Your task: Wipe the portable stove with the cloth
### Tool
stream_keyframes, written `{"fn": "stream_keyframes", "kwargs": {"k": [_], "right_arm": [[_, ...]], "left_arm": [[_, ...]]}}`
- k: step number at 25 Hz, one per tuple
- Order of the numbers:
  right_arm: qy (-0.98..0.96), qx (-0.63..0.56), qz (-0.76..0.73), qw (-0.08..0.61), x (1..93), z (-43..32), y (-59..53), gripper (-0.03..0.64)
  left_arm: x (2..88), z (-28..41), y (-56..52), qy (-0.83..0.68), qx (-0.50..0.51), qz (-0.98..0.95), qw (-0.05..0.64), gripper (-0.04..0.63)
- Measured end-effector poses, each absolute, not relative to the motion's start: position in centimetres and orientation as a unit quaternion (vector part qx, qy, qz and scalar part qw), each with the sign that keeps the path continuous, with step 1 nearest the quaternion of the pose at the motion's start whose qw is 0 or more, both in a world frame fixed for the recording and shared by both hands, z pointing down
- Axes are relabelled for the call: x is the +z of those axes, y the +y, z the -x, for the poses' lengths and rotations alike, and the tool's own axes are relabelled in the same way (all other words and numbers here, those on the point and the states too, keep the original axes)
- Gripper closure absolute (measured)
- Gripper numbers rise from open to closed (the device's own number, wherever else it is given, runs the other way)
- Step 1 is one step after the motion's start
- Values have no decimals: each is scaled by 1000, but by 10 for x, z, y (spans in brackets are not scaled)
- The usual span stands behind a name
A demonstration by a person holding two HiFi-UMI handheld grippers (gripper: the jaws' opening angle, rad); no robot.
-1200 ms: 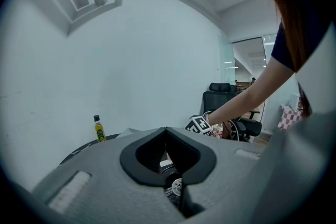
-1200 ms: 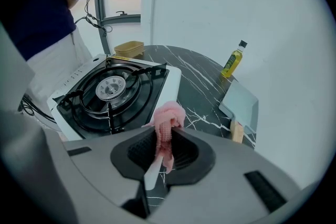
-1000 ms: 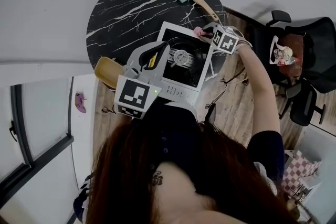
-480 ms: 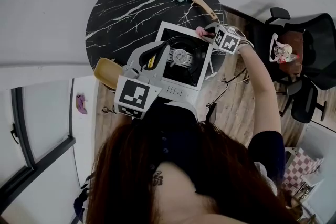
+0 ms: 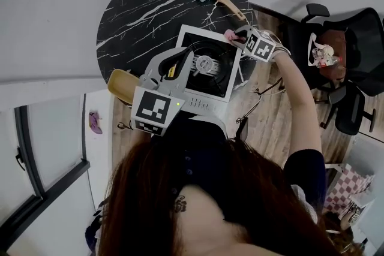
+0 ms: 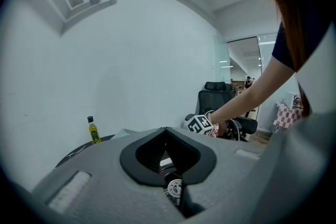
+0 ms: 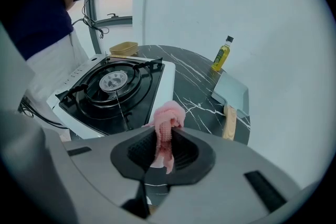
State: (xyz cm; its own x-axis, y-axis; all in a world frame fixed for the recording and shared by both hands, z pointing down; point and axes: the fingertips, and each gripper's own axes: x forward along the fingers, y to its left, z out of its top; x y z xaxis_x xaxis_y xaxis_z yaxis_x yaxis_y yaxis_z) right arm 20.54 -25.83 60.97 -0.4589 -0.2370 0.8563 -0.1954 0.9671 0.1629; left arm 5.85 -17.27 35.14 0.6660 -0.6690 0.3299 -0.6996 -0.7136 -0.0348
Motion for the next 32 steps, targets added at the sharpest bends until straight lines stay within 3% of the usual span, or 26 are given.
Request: {"fn": "stream_keyframes", "kwargs": {"k": [32], "right_arm": [[-825, 100, -378, 409, 610, -237, -255, 555]], "left_arm": [[351, -71, -168, -350, 157, -922, 47, 584]]}}
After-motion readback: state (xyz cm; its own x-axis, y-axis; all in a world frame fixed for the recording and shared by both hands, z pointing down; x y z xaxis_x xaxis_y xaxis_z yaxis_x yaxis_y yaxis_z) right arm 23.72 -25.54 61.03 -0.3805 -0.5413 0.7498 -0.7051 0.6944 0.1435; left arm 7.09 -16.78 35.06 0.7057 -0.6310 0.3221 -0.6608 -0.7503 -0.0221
